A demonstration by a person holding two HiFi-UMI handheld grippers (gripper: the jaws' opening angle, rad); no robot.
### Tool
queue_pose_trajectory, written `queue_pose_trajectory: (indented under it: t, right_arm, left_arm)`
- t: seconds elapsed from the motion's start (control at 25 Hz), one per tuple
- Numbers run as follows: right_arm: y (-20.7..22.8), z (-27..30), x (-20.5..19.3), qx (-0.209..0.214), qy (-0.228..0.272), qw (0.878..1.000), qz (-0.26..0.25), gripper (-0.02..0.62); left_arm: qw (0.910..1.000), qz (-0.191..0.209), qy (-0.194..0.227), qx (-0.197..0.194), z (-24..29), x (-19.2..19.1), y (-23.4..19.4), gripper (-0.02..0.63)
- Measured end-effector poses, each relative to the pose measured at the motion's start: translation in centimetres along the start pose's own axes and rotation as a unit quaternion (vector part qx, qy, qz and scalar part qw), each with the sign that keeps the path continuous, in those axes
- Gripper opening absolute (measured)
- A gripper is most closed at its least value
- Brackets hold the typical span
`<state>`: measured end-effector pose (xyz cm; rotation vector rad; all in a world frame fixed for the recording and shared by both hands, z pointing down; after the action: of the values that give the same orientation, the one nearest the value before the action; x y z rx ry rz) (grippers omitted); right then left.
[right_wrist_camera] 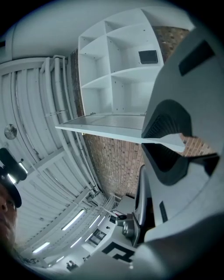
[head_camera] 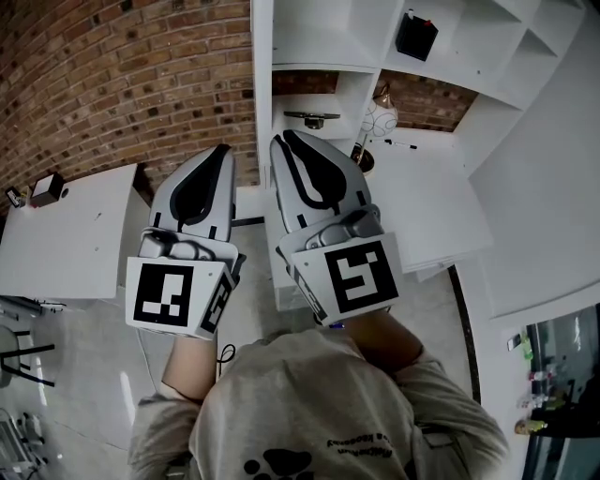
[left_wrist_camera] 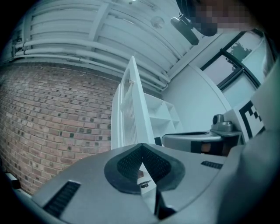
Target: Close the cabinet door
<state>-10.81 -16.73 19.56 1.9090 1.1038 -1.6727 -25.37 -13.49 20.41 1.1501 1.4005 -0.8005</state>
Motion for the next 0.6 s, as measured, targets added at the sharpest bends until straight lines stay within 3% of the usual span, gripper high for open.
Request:
queue_pose_trajectory:
  t: [0.12,0.6]
  right_arm:
    - [-0.1,1.3,0.2,0.007,-0.012,1.000,-0.005,0.104]
    - [-0.1,4.7,0.2,-0.012,-0.032,0.999,-0.005,0.129]
  left_arm:
    - [1.0000,0.002,0.006,-0.005,0.6,0.3,-0.7,0.008]
    - [0.9995,0.001,0.018,-0.024,2.3,0.6,-2.5,0.008]
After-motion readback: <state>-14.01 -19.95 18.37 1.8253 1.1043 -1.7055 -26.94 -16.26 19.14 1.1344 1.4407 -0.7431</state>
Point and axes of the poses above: the fingertips, and each gripper's own axes: z forward along the fingers, y to its right, x out of its top, the point moved 9 cm from there along -z, backward along the fingers, and after that the axes turned 4 degrees about -y, right-handed, at the moved point
